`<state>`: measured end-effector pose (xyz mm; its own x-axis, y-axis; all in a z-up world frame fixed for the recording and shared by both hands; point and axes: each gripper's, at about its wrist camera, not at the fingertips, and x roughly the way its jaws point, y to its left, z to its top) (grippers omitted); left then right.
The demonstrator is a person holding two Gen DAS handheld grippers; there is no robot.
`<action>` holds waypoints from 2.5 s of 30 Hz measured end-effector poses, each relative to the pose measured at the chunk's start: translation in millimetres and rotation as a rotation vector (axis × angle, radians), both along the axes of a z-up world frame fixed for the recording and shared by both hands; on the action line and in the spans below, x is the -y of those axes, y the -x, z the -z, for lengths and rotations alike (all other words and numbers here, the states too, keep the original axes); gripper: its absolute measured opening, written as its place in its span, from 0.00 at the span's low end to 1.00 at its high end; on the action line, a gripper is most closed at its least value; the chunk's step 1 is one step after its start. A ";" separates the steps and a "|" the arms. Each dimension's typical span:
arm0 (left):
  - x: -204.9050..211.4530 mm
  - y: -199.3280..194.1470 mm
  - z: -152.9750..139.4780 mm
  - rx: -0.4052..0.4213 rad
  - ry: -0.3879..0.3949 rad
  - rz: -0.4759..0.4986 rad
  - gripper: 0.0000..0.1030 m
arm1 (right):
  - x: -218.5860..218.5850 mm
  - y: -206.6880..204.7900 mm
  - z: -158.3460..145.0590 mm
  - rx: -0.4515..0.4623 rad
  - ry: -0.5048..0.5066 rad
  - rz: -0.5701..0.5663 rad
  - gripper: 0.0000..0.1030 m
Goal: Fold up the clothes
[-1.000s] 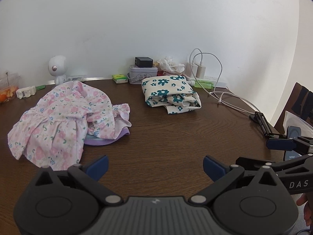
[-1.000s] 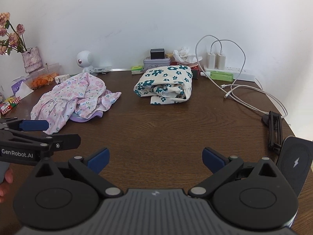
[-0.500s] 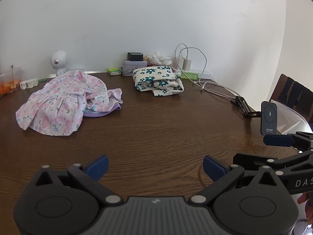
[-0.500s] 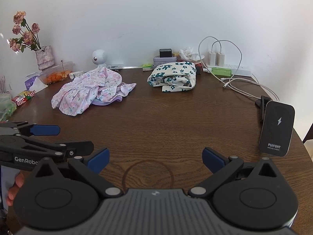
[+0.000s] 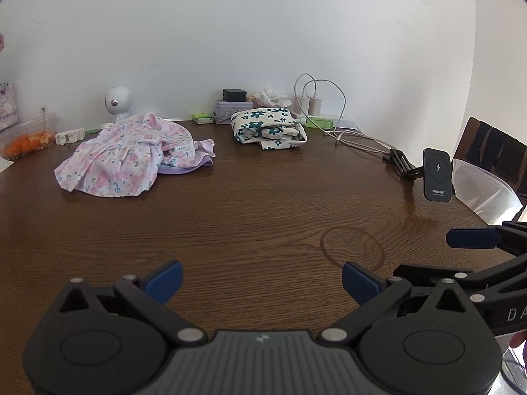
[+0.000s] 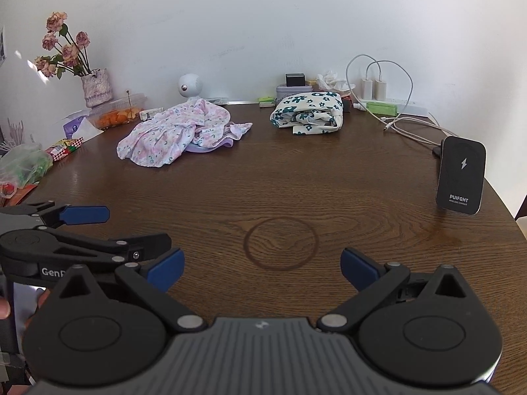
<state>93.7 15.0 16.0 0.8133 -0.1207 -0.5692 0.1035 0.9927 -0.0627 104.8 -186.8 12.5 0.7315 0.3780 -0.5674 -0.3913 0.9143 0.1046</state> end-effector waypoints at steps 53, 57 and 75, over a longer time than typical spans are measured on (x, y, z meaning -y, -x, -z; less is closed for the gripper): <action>11.6 48.1 4.9 -0.048 -0.065 -0.019 1.00 | 16.4 44.6 16.8 -0.020 -0.047 0.045 1.00; 11.4 48.7 4.8 -0.049 -0.067 -0.021 1.00 | 16.7 44.2 17.0 -0.023 -0.048 0.043 1.00; 10.9 49.0 3.0 -0.043 -0.069 -0.028 1.00 | 16.3 44.0 15.3 -0.022 -0.050 0.040 1.00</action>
